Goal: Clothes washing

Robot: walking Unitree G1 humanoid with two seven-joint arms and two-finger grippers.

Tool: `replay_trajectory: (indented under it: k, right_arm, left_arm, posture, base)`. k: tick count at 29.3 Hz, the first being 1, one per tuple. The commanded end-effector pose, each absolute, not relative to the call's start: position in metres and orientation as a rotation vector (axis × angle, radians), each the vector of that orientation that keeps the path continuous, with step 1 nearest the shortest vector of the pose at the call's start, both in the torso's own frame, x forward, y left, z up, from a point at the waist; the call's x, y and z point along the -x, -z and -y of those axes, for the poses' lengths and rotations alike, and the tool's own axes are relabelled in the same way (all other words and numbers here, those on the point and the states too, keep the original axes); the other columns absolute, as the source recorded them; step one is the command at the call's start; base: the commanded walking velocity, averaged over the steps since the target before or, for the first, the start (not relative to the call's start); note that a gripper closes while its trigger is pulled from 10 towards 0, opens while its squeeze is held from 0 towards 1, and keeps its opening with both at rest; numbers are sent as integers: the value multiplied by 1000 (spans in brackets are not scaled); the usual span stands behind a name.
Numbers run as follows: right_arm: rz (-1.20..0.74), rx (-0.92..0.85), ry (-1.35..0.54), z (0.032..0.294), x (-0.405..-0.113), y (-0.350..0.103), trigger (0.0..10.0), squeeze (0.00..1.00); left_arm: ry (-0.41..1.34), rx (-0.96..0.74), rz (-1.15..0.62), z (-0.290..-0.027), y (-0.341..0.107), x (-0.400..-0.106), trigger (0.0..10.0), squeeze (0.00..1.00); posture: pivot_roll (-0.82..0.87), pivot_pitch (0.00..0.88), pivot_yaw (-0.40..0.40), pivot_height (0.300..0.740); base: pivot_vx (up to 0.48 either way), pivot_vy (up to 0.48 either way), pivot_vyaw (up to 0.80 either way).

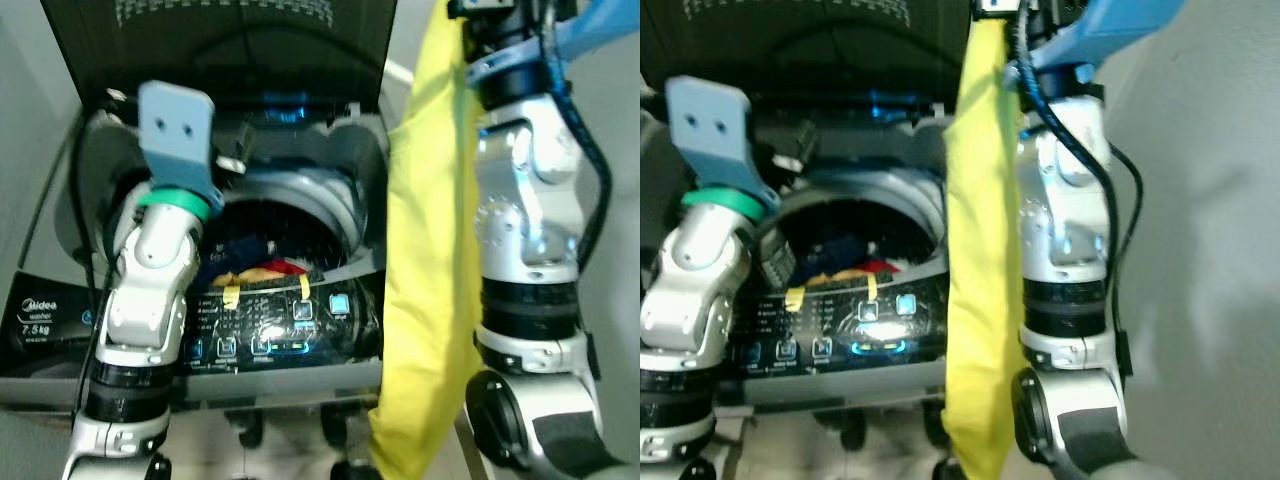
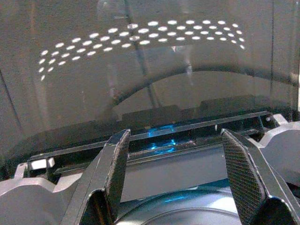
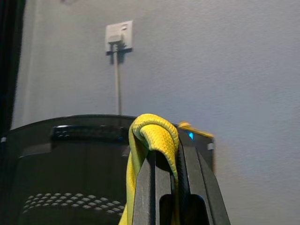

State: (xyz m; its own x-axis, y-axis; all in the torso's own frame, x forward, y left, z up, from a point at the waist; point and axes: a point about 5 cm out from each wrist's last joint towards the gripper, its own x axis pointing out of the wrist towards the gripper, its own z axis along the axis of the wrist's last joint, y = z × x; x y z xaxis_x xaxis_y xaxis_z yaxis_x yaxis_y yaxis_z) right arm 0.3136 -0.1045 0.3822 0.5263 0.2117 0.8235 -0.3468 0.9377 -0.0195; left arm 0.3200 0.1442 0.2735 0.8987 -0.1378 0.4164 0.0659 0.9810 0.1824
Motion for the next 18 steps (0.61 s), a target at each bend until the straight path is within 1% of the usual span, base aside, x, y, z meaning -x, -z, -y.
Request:
replay_trajectory:
  k: [1, 4, 5, 7, 8, 9, 10, 11, 12, 13, 15, 17, 18]
  right_arm:
    - [996, -149, -328, 108, -309, -387, 10000, 0]
    - [996, -146, -339, 107, -309, -387, 10000, 0]
    - [993, -139, -377, 105, -308, -388, 10000, 0]
    - [993, -139, -377, 105, -308, -388, 10000, 0]
    - [986, -137, -434, 101, -307, -388, 10000, 0]
    - [976, -150, -509, 97, -306, -390, 10000, 0]
    - [970, -160, -559, 94, -305, -391, 10000, 0]
    - [970, -160, -559, 94, -305, -391, 10000, 0]
    - [967, -168, -584, 93, -305, -392, 10000, 0]
    - [967, -168, -584, 93, -305, -392, 10000, 0]
    - [951, -188, -652, 89, -310, -396, 10000, 0]
    - [951, -188, -652, 89, -310, -396, 10000, 0]
    - [947, -181, -684, 84, -316, -401, 10000, 0]
  left_arm:
    - [139, -156, 446, -140, -273, -318, 10000, 0]
    - [182, -144, 461, -138, -277, -316, 10000, 0]
    - [247, -125, 469, -135, -281, -312, 10000, 0]
    - [247, -125, 469, -135, -281, -312, 10000, 0]
    - [353, -106, 475, -129, -284, -305, 10000, 0]
    - [509, -92, 480, -122, -288, -293, 10000, 0]
    - [620, -87, 482, -117, -290, -283, 10000, 0]
    - [620, -87, 482, -117, -290, -283, 10000, 0]
    - [680, -86, 481, -115, -290, -277, 10000, 0]
    - [680, -86, 481, -115, -290, -277, 10000, 0]
    - [858, -55, 451, -110, -287, -259, 10000, 0]
    - [858, -55, 451, -110, -287, -259, 10000, 0]
    - [958, -27, 425, -104, -283, -248, 10000, 0]
  posture:
    - [50, 0, 24, 740]
    - [50, 0, 24, 740]
    - [50, 0, 23, 740]
    - [50, 0, 23, 740]
    - [53, 0, 21, 740]
    - [56, 0, 16, 740]
    - [59, 0, 10, 740]
    - [59, 0, 10, 740]
    - [59, 0, 10, 740]
    - [59, 0, 10, 740]
    - [77, 0, -19, 740]
    - [77, 0, -19, 740]
    - [78, 0, -22, 740]
  base:
    - [0, 0, 0]
    - [0, 0, 0]
    - [0, 0, 0]
    - [0, 0, 0]
    - [0, 0, 0]
    - [0, 0, 0]
    - [0, 0, 0]
    - [0, 0, 0]
    - [0, 0, 0]
    - [0, 0, 0]
    - [0, 0, 0]
    - [0, 0, 0]
    - [0, 0, 0]
